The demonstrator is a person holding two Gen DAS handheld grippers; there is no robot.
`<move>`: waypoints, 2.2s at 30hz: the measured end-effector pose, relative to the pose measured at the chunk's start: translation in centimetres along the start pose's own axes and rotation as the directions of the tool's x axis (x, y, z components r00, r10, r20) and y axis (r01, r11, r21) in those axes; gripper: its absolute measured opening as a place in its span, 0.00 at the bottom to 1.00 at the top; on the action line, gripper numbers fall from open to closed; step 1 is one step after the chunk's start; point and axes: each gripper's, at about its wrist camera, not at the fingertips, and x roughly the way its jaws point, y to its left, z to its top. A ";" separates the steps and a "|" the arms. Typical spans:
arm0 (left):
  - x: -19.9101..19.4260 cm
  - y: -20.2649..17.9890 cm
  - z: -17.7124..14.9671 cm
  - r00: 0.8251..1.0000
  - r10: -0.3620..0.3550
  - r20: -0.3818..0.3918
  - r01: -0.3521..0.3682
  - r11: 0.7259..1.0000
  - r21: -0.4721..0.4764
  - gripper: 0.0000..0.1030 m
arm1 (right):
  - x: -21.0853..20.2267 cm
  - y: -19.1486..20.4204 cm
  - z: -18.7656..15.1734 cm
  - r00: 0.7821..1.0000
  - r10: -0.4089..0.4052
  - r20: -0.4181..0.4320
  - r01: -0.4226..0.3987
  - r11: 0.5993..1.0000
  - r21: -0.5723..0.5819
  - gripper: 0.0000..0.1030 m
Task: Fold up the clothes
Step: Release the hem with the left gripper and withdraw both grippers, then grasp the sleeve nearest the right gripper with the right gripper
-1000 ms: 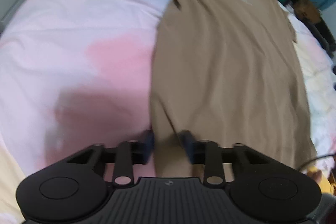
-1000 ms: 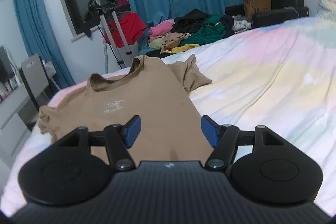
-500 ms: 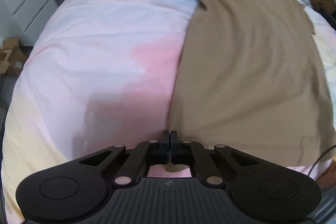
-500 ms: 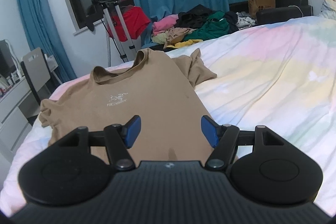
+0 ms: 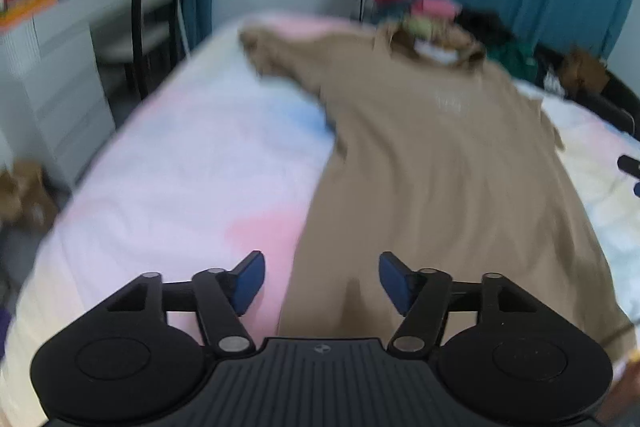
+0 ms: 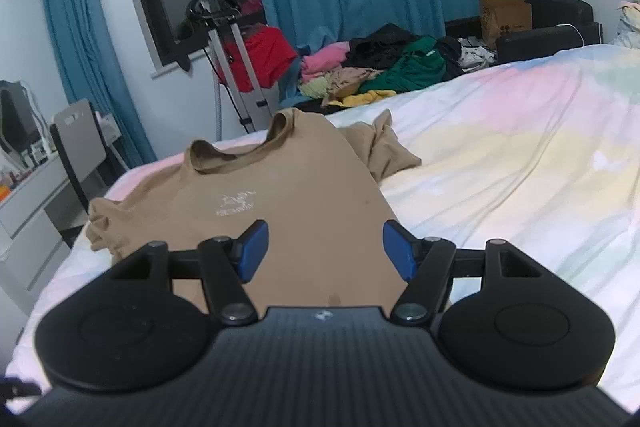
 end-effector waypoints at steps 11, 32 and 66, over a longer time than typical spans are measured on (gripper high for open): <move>3.6 -9.8 3.7 0.976 -0.103 0.193 0.089 0.993 0.080 0.97 | -0.6 0.7 0.0 0.998 0.018 0.067 -0.017 1.000 -0.018 0.65; 9.0 -5.7 -0.1 0.969 -0.014 0.248 0.020 1.000 -0.022 1.00 | 1.2 0.9 -0.5 0.999 0.010 0.039 -0.011 0.999 0.032 0.65; 15.8 -7.6 0.6 0.987 -0.021 0.162 0.036 0.995 -0.093 1.00 | 29.7 -13.8 1.9 0.972 0.223 0.079 -0.205 0.625 0.753 0.93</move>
